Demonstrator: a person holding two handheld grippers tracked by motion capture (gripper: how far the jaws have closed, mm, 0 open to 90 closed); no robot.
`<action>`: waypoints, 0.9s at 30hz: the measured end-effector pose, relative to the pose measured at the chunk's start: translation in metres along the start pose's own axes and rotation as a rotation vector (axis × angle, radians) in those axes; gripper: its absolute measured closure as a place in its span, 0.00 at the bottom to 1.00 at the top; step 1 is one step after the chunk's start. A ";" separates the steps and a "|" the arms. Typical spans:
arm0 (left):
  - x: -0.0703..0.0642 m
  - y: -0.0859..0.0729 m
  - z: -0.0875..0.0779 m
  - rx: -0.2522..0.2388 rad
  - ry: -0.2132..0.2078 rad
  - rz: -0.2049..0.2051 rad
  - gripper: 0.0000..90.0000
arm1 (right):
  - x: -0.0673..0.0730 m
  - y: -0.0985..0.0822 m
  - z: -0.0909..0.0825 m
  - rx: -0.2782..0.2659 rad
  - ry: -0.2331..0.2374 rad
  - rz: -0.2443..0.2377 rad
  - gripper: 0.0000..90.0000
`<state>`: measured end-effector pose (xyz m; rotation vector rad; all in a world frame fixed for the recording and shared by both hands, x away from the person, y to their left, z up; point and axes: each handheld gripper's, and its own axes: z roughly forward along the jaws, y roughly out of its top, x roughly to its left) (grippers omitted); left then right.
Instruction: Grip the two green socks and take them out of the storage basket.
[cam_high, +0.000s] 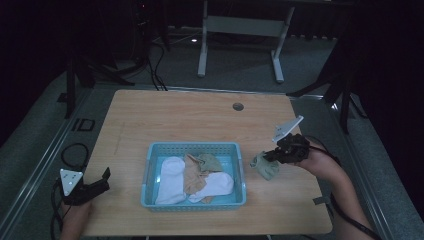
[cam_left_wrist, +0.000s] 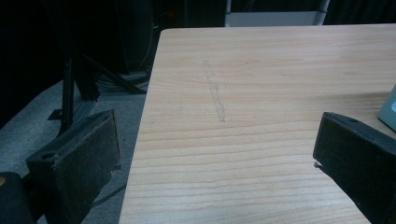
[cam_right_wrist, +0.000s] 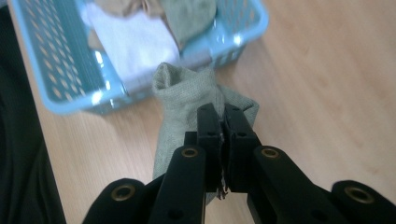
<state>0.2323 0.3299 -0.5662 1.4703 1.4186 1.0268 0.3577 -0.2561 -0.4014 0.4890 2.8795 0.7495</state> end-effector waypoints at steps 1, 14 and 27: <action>0.000 0.000 0.000 -0.001 0.001 0.000 0.00 | -0.001 -0.003 0.003 0.011 0.002 0.006 0.96; 0.000 0.000 0.000 0.000 0.002 0.001 0.00 | -0.015 -0.050 0.051 0.135 0.050 0.106 0.96; 0.000 0.000 0.000 0.005 0.005 0.005 0.00 | -0.021 -0.057 0.051 0.192 -0.001 0.127 0.69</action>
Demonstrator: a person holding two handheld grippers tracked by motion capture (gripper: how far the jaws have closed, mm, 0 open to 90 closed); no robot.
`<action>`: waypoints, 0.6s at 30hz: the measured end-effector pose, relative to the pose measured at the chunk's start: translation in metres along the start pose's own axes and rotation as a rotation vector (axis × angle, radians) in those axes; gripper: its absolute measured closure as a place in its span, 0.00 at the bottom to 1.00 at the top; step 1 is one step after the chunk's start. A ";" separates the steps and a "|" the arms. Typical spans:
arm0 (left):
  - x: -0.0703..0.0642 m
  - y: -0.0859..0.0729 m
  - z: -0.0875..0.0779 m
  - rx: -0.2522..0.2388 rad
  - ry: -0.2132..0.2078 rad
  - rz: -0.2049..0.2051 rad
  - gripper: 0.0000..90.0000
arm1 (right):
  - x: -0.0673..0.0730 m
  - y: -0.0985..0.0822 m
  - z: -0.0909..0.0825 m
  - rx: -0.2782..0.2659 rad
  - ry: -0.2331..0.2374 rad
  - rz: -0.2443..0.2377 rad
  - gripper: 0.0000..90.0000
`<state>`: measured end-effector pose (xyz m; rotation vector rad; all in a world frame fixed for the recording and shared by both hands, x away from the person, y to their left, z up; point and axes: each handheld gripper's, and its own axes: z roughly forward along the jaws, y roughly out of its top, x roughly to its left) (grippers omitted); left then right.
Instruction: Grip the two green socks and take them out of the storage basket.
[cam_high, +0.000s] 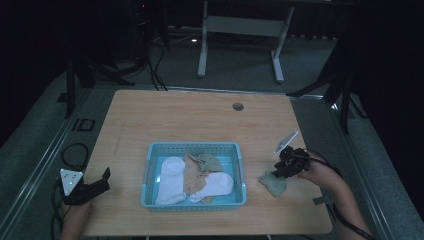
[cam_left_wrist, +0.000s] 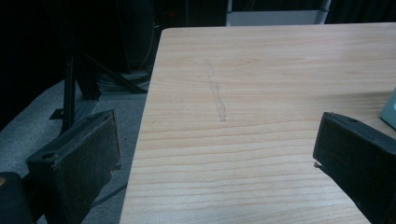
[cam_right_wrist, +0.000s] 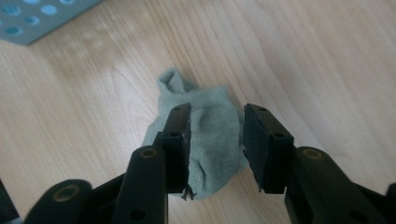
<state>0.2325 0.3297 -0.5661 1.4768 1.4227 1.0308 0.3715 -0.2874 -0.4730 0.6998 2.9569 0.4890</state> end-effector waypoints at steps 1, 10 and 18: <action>0.000 0.000 0.000 0.000 0.000 0.000 0.00 | 0.001 0.002 -0.003 -0.004 0.004 -0.001 0.68; 0.000 0.000 0.000 -0.002 -0.001 -0.003 0.00 | 0.016 0.027 -0.023 -0.021 -0.011 -0.065 0.65; 0.000 0.000 0.000 -0.002 -0.001 -0.005 0.00 | 0.029 0.053 -0.034 -0.021 -0.005 -0.122 0.66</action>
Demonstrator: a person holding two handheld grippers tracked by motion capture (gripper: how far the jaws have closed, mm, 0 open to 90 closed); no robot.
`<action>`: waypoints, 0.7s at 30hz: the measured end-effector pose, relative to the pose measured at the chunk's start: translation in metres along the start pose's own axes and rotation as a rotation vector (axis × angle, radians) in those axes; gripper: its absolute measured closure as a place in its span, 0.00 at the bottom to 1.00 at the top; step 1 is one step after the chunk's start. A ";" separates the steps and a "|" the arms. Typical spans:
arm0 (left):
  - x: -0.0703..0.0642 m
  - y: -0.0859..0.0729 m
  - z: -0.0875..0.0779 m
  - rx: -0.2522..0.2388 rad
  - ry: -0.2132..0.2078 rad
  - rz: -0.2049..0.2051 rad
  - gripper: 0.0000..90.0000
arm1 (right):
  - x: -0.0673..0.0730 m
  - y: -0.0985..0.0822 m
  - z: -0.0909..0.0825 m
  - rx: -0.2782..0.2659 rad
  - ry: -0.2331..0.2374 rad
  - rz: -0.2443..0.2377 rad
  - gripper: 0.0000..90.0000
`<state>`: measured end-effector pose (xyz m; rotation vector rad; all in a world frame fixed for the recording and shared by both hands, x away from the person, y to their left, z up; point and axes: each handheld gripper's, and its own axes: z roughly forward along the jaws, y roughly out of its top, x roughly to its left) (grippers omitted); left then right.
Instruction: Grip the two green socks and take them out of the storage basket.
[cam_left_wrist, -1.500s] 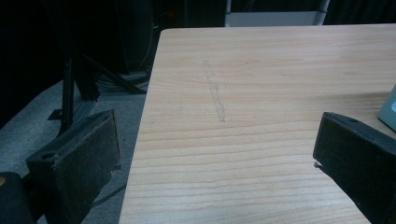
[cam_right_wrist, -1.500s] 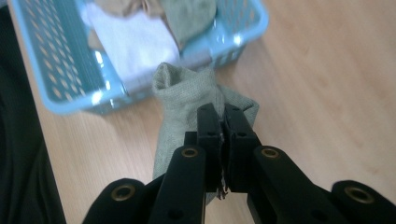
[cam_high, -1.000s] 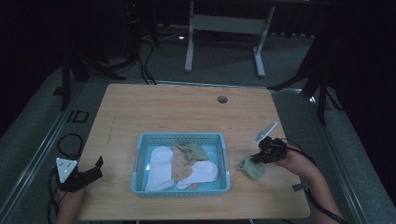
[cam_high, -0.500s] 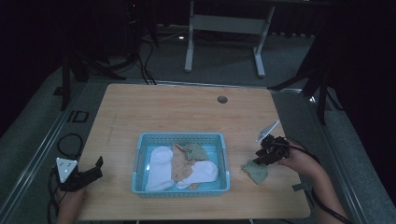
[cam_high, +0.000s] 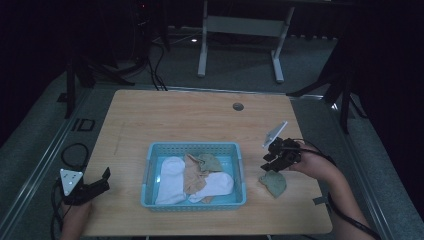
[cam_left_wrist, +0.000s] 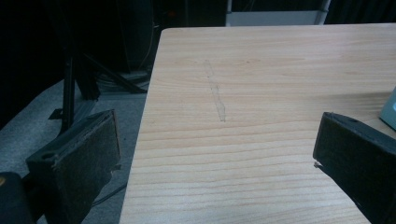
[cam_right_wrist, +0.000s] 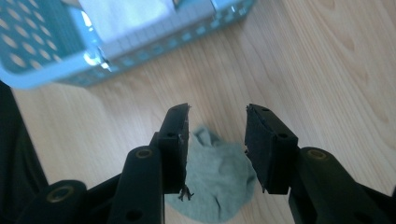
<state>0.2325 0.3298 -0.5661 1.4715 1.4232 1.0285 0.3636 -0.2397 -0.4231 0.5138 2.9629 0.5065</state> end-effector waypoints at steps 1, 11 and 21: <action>0.000 0.000 0.000 0.000 0.000 0.000 0.00 | 0.001 0.003 -0.001 -0.002 0.000 -0.007 0.67; 0.000 0.000 0.000 -0.002 -0.002 -0.001 0.00 | 0.012 0.035 -0.008 -0.005 0.017 -0.072 0.67; 0.000 0.000 0.000 -0.005 -0.004 -0.003 0.00 | 0.022 0.066 -0.005 0.005 0.032 -0.131 0.67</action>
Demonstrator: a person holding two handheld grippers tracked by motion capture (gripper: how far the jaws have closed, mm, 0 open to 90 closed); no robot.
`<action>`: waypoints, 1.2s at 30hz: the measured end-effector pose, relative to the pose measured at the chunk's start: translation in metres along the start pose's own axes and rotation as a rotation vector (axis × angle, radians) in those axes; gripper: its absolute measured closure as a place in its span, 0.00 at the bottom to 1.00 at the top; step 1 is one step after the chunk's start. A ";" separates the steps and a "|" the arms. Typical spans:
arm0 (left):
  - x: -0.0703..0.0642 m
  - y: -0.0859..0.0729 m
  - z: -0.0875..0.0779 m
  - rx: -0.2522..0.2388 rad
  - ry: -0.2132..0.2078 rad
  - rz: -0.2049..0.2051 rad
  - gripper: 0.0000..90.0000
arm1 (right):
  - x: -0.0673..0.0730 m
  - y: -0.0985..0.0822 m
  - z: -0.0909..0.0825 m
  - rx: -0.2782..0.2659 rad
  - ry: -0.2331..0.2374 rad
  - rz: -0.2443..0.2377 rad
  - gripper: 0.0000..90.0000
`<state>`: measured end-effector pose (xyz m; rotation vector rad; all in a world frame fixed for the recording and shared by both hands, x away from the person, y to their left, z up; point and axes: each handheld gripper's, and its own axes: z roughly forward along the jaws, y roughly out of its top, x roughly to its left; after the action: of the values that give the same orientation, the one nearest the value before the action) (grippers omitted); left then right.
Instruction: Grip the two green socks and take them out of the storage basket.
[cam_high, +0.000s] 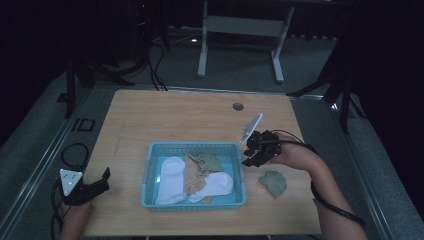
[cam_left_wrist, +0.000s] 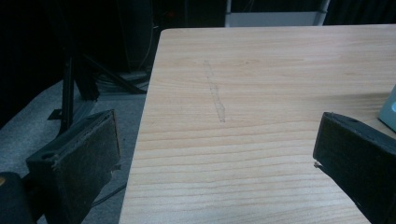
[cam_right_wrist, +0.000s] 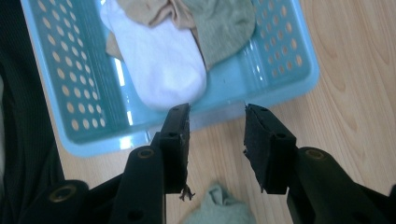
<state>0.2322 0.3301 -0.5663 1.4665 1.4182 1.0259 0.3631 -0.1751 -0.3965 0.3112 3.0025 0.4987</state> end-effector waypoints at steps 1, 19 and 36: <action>0.000 0.000 0.000 -0.001 0.000 0.000 0.00 | 0.000 0.003 0.001 -0.002 0.001 -0.004 0.67; 0.000 0.000 0.000 -0.001 -0.005 -0.002 0.00 | 0.007 0.049 0.051 0.023 0.053 -0.099 0.66; 0.000 0.000 0.000 0.000 -0.006 0.000 0.00 | -0.001 0.068 0.097 0.104 0.058 -0.120 0.64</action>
<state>0.2322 0.3305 -0.5663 1.4685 1.4134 1.0211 0.3877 -0.0819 -0.4659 0.1240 3.0857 0.3484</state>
